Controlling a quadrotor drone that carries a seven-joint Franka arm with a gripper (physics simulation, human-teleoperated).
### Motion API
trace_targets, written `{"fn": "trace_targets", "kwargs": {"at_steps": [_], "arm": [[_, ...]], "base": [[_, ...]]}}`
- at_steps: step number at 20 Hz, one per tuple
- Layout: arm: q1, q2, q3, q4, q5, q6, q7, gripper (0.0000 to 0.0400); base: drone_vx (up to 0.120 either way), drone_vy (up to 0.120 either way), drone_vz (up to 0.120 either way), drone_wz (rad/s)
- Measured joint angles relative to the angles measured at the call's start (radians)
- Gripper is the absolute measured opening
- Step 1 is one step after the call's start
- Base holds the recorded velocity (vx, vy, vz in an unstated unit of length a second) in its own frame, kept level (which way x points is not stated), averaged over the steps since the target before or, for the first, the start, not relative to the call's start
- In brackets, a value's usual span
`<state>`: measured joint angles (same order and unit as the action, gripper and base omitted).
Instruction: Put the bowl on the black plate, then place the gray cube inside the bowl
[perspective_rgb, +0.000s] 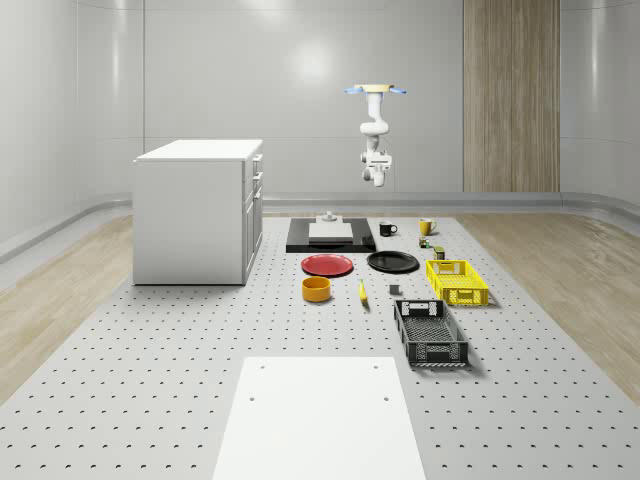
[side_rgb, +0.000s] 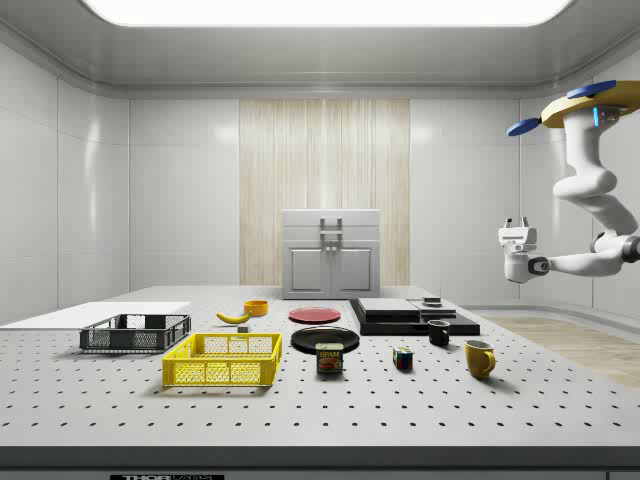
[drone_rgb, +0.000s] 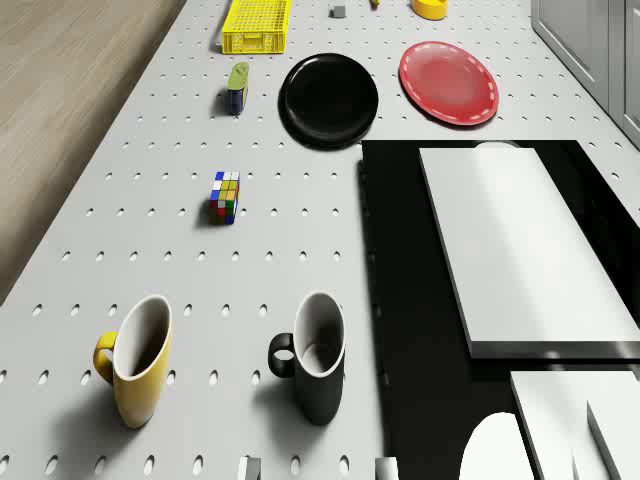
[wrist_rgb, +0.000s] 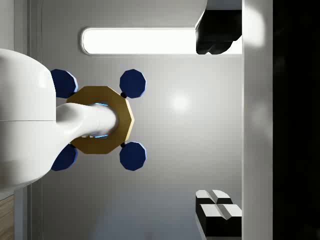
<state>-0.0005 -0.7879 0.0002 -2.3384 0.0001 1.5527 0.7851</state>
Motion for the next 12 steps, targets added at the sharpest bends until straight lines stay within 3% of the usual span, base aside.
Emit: {"fn": "trace_targets", "kwargs": {"at_steps": [6,12], "arm": [[-0.003,0.025,0.001,0.128,0.001,-0.098,-0.002,0.04],[-0.004,0.065,0.003,0.236,0.002,-0.162,-0.002,0.04]], "base": [[0.0,0.0,0.0,0.0],[0.0,0.0,0.0,0.0]]}}
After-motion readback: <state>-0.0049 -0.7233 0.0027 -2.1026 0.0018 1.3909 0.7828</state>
